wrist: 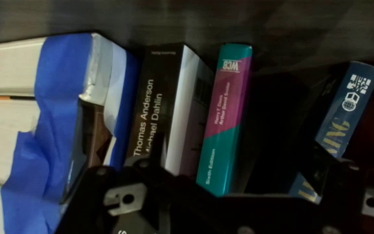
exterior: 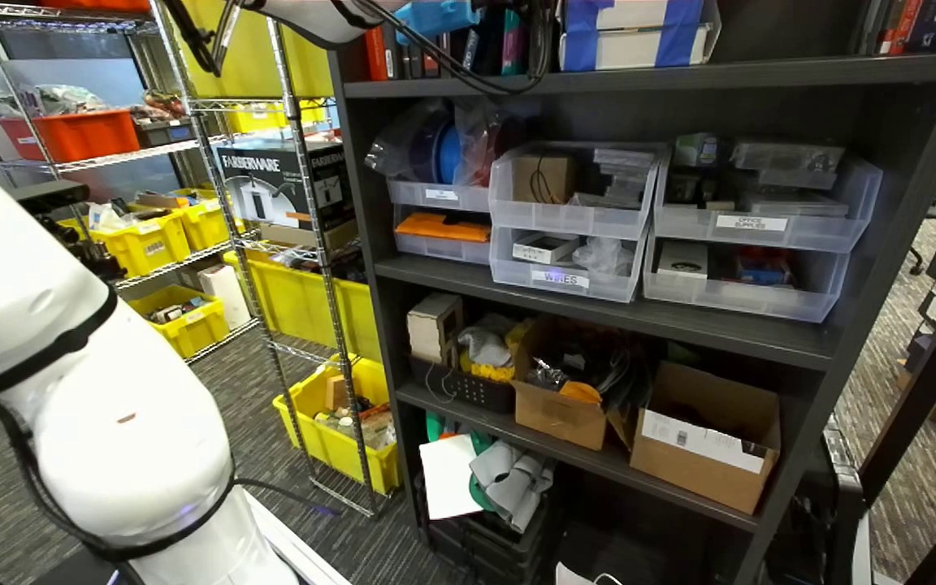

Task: Move the green and purple book to the right side of the shelf.

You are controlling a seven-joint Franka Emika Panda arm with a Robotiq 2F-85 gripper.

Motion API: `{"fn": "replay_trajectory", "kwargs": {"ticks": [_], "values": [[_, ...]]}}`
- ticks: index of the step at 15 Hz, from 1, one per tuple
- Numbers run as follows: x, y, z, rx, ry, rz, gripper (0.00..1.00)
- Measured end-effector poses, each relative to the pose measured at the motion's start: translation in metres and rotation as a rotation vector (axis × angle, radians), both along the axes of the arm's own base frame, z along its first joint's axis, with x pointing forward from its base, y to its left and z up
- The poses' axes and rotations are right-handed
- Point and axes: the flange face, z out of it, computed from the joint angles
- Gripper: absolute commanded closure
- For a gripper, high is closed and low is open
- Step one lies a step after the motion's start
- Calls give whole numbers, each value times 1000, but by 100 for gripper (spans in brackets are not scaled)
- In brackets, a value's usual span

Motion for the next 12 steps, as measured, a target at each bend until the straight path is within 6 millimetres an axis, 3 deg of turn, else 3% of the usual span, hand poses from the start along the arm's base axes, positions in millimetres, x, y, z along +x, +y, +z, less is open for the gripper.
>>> {"fn": "replay_trajectory", "kwargs": {"ticks": [12], "values": [[13, -1, 2, 5, -2, 2, 0]]}}
